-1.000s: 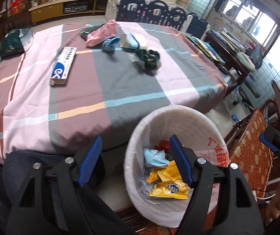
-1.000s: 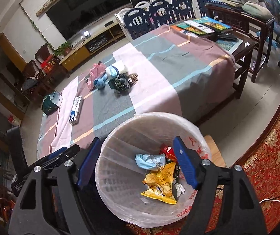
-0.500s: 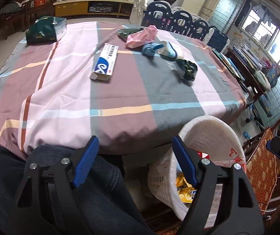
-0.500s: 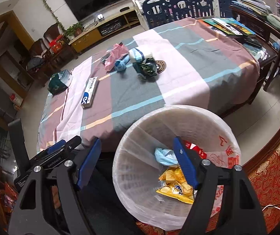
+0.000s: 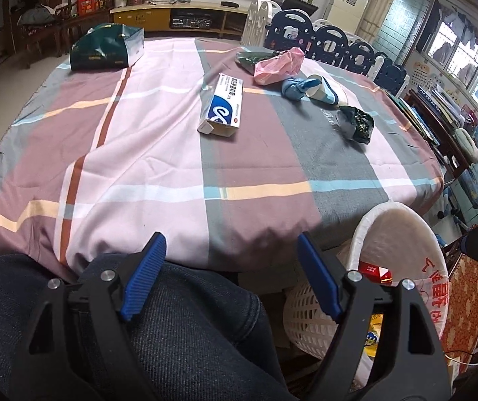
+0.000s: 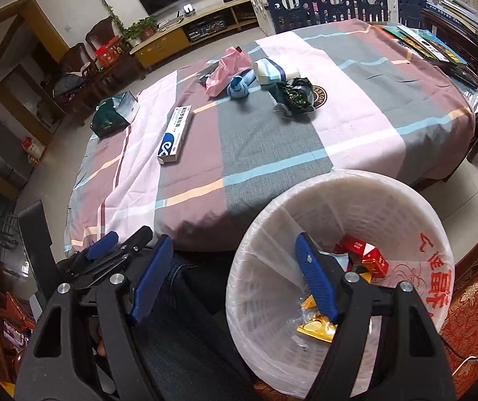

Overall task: Collect trash
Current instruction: 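Move both open tools from the wastebasket back toward the table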

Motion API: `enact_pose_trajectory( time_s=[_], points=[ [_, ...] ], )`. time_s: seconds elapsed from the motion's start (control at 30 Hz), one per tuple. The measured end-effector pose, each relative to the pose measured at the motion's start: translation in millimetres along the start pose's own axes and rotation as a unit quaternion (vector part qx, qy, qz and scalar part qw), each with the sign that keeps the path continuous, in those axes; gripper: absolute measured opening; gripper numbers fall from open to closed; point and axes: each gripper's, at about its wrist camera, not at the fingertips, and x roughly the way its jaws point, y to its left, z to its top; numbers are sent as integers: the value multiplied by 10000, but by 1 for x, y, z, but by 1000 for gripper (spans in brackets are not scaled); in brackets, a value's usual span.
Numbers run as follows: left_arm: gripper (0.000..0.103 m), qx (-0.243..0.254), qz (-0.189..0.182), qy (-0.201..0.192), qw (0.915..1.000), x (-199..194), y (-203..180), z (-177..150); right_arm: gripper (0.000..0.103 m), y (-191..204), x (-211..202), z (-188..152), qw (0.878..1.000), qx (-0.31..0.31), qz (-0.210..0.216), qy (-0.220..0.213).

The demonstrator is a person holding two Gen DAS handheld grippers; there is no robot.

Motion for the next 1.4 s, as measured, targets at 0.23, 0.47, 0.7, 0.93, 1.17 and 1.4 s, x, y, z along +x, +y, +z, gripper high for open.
enact_pose_trajectory(
  time_s=[0.23,0.47,0.7,0.93,1.17,1.4],
  points=[
    [84,136,17,43,9999,1,-5,-3,74,5,10,-1,9999,34,23,106],
    [85,108,25,125,9999,4,-4,-4,74,6,12,-3,9999,69,37,103],
    [85,50,41,168,9998,5,-2,-5,74,-2,13,-4,9997,214,56,95],
    [86,0,12,271,9996,9,0,-5,74,-10,21,-4,9993,340,48,164],
    [86,-3,6,274,9996,10,1,-5,74,-16,34,-7,9988,423,23,239],
    [86,-130,-166,78,9997,3,5,0,74,-27,38,-1,9987,515,-32,42]
  ],
)
